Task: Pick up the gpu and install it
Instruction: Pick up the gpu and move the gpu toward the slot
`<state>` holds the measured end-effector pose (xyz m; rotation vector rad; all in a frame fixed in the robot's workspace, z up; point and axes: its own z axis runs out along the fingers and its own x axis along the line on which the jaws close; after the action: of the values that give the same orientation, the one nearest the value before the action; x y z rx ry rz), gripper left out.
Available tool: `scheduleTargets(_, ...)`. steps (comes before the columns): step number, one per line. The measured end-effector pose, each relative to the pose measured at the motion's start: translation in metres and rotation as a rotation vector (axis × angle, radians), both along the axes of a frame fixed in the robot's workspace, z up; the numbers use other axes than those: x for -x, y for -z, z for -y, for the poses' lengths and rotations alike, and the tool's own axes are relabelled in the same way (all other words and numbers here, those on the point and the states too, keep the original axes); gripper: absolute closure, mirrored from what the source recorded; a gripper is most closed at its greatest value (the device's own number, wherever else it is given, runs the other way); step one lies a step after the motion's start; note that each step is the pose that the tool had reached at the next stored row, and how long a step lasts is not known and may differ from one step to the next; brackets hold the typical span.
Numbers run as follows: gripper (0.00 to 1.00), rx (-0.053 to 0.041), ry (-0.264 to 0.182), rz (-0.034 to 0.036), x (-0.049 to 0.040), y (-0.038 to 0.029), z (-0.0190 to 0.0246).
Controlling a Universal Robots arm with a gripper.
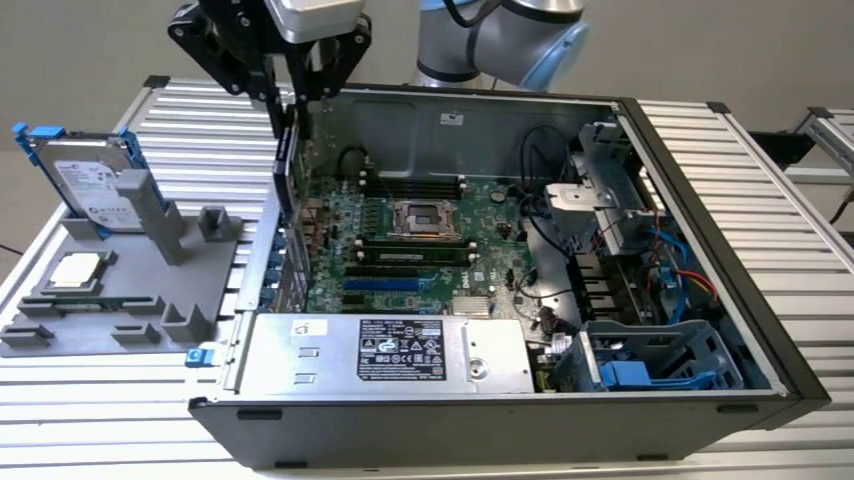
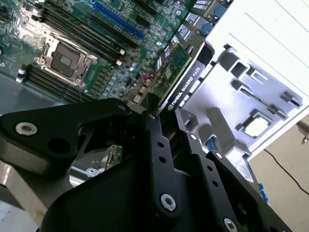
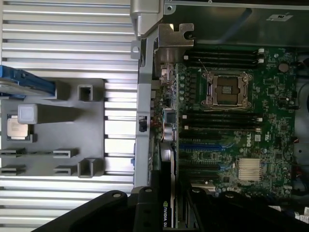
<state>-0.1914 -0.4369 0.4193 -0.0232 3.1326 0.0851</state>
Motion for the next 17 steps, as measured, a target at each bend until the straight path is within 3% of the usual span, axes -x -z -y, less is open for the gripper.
scheduleTargets(17, 1.00, 0.0000, 0.000, -0.0021, -0.0202, 0.0000, 0.0000)
